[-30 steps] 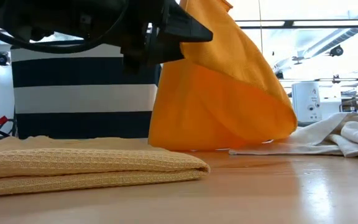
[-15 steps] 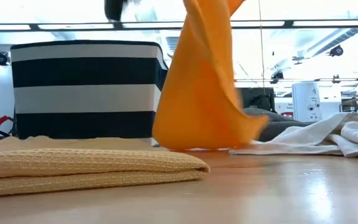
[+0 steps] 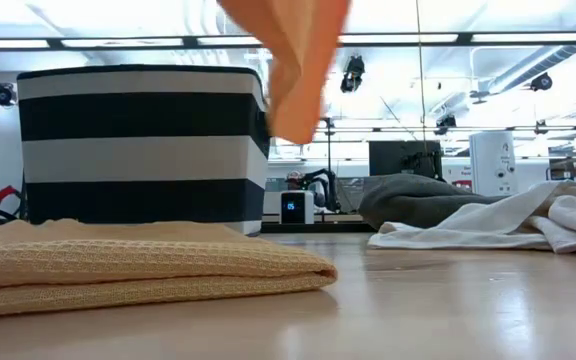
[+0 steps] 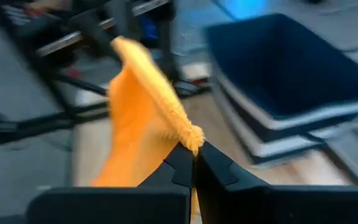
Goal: Fold towel
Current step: Fold the orange kitchen towel
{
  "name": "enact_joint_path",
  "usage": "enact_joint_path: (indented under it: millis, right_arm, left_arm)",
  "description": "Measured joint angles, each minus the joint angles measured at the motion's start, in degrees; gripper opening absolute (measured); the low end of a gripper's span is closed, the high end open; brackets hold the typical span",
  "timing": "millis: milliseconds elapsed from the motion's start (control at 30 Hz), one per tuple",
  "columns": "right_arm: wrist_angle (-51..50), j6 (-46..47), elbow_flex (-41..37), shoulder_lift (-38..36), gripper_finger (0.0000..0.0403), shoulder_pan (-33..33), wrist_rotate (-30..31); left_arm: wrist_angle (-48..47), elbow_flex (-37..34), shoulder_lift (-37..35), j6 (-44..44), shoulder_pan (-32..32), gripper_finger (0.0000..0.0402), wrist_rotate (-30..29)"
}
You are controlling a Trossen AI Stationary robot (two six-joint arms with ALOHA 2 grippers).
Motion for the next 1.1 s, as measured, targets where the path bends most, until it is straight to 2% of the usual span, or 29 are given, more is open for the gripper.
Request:
enact_joint_path:
  millis: [100,233,500,633,767,867,933,1000,1100]
  right_arm:
    - [0.24,0.08,0.0,-1.06,0.0,2.3,-5.58]
    - [-3.85,-1.5,-0.15,-0.97,0.0,4.37,-4.84]
    - [-18.62,5.35,-0.44,3.51,0.0,3.75,-0.98]
    - [-20.86,3.5,-0.67,4.99,0.0,3.09,-0.35]
    - [-21.16,-2.16,-0.74,5.26,0.0,1.1,7.69]
    - [-21.17,-5.22,-0.74,5.27,0.0,-1.56,14.6]
    - [-21.11,-5.12,-0.76,5.28,0.0,-3.26,16.68]
    - [-21.1,-4.35,-0.76,5.28,0.0,-4.25,15.87]
    - [-20.99,-4.26,-0.98,5.28,0.0,-4.26,8.64]
  left_arm:
    - [-8.38,6.52,1.51,-0.79,-2.33,0.0,1.74]
    - [-12.65,9.47,2.37,-1.84,-3.48,0.0,1.76]
    - [-13.21,2.81,2.37,-5.83,-0.86,0.0,-0.07]
    - [-13.28,-0.49,1.96,-7.86,1.0,0.0,-0.09]
    - [-13.1,-3.26,1.09,-8.22,6.05,0.0,0.94]
    - [-10.95,-4.6,0.39,-8.28,12.04,0.0,6.37]
    - [-9.8,-4.73,0.17,-8.03,15.38,0.0,11.29]
    - [-9.4,-4.75,0.16,-7.11,16.72,0.0,16.4]
    - [-9.85,-4.81,0.33,-6.65,15.73,0.0,23.15]
